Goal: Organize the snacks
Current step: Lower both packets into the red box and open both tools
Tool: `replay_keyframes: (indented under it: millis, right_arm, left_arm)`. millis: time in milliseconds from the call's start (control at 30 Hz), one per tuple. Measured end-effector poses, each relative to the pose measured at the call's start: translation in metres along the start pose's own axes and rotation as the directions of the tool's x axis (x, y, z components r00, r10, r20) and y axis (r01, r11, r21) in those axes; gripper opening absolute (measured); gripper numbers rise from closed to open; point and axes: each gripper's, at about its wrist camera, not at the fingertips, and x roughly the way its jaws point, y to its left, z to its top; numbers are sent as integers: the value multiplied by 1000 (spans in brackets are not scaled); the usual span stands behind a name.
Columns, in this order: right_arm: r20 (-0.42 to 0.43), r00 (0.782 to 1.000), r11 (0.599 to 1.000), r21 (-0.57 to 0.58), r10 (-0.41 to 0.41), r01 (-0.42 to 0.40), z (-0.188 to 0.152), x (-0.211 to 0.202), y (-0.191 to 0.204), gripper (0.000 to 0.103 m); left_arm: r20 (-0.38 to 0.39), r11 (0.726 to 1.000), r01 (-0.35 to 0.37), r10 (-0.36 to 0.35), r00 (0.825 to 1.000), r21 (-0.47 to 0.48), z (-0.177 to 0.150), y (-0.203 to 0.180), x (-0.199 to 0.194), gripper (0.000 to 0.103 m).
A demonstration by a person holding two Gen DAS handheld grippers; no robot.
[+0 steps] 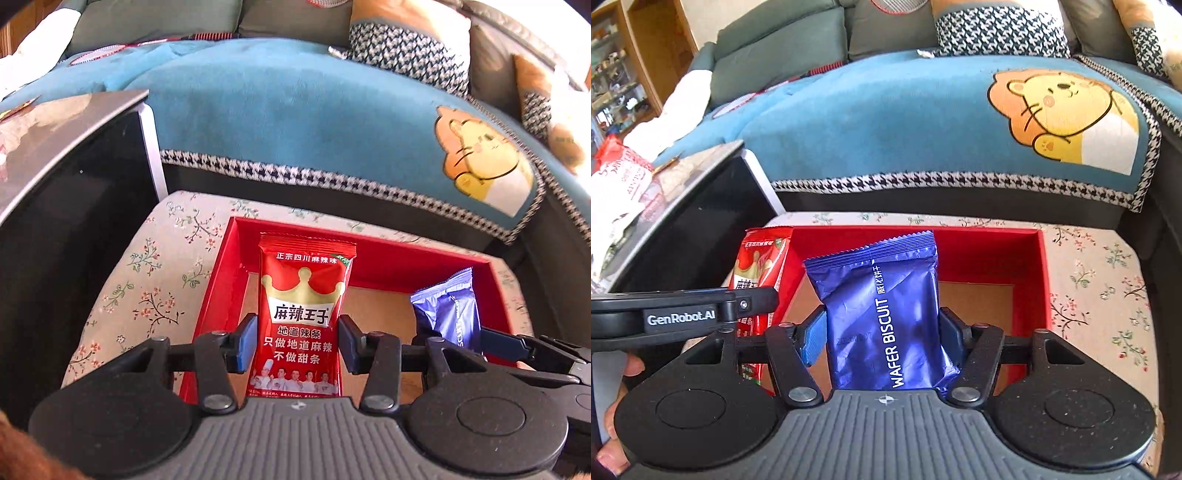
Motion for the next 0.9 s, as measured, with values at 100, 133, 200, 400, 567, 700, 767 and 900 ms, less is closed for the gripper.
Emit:
replay_keyframes:
  millis: [100,133,200,400,567,700,767,900]
  right_arm:
    - [-24,1000,1000,11,-2,2,-3,15,-4,69]
    - [-31,1000,1000,13,-2,2,-5,19,-5,69]
    - [-44,999,1000,15,-5,6,-7,25,-7,69]
    - [-63,998,1000,18,-18,19,-11,38,-9,69]
    - [-64,998,999,36,-9,11,-12,44,-16,70]
    - [-62,998,999,46,-7,10,-11,46,-17,72]
    - [-54,999,999,49,-1,3,-11,45,-17,71]
    - [-39,999,999,40,-4,6,-9,41,-14,73]
  left_arm:
    - [-18,1000,-15,15,1000,9,-2,1,14,88]
    - [-26,1000,-21,21,999,13,-3,2,18,88]
    - [-44,1000,-27,28,999,11,-5,3,26,88]
    - [-71,999,-42,44,997,29,-9,0,38,88]
    - [-85,999,-46,48,995,25,-9,1,42,89]
    - [-76,998,-54,56,996,31,-9,0,40,90]
    - [-71,998,-58,60,996,38,-8,-1,39,92]
    - [-67,998,-57,59,996,25,-6,1,34,93]
